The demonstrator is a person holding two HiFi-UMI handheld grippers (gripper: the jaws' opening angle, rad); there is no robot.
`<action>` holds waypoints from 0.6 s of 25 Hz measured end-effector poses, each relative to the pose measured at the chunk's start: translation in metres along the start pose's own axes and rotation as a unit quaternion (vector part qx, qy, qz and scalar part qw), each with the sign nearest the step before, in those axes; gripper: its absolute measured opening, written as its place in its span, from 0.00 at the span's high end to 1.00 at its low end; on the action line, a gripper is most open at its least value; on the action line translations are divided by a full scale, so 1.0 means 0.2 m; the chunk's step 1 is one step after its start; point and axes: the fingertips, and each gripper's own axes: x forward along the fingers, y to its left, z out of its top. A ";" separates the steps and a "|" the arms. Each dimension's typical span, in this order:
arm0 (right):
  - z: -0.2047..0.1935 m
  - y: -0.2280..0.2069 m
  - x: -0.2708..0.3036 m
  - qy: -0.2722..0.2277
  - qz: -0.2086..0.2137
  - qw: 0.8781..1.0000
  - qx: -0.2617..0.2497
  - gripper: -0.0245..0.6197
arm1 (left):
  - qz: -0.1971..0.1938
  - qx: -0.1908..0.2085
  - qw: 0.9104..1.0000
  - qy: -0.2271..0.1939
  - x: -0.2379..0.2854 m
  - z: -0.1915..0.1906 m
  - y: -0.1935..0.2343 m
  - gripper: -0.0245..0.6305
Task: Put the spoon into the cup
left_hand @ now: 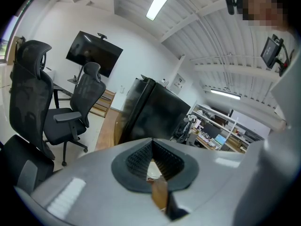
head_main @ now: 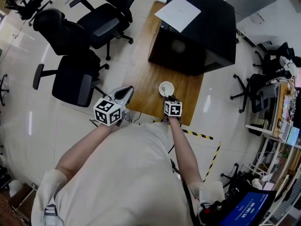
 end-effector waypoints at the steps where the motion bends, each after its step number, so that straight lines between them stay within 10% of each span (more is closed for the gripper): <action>1: 0.00 0.00 0.00 0.000 -0.004 1.000 0.001 0.74 | -0.002 0.000 1.000 -0.001 -0.01 0.00 0.01 1.00; 10: 0.13 0.17 -0.25 -0.085 -0.022 0.995 0.052 0.67 | -0.031 0.035 0.999 0.007 -0.14 0.01 0.04 1.00; 15: 0.37 0.49 -0.52 -0.192 0.079 0.968 0.140 0.67 | -0.054 0.026 0.998 0.030 -0.16 -0.08 0.06 1.00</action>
